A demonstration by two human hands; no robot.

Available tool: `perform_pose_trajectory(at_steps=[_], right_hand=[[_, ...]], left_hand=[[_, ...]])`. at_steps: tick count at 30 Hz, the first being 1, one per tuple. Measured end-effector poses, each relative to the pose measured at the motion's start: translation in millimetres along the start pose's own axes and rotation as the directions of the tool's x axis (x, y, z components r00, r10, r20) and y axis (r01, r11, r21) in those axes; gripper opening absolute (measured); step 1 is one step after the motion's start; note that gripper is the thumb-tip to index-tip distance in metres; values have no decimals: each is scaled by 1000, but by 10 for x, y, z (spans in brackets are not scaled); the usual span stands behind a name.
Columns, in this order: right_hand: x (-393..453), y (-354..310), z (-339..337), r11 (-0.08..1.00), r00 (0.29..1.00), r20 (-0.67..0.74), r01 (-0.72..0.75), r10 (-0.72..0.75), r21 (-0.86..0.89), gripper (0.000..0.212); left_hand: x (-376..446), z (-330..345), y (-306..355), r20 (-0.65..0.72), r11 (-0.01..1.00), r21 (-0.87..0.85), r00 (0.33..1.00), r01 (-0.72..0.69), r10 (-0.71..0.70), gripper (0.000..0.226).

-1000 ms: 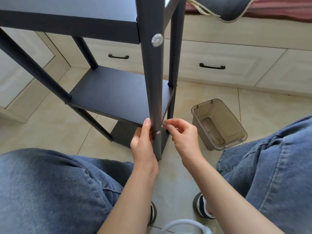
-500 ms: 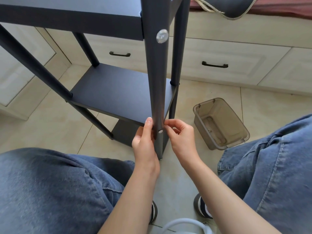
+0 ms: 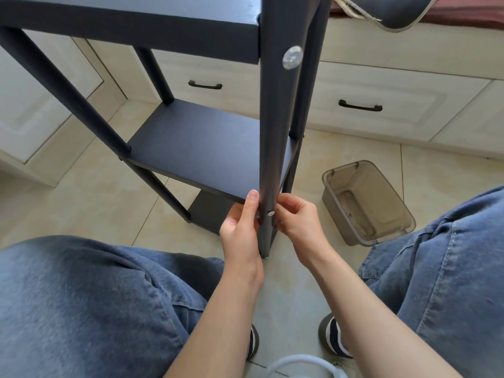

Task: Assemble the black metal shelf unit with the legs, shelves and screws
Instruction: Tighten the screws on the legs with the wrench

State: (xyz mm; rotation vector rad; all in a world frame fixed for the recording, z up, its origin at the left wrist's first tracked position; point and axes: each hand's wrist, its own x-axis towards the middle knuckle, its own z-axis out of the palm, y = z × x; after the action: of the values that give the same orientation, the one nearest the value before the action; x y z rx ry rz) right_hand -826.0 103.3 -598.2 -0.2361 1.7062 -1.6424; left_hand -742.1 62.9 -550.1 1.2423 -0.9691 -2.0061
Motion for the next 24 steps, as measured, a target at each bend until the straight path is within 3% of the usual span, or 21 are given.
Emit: perform_pose_trajectory(at_steps=[11, 24], right_hand=[[-150, -141, -150, 964, 973, -69, 208, -222, -167, 13], [-161, -164, -202, 934, 943, -165, 239, -288, -265, 16]], left_hand=[[-15, 89, -56, -60, 1000, 13, 998, 14, -13, 24], [-9, 81, -84, -54, 999, 31, 998, 25, -23, 29]])
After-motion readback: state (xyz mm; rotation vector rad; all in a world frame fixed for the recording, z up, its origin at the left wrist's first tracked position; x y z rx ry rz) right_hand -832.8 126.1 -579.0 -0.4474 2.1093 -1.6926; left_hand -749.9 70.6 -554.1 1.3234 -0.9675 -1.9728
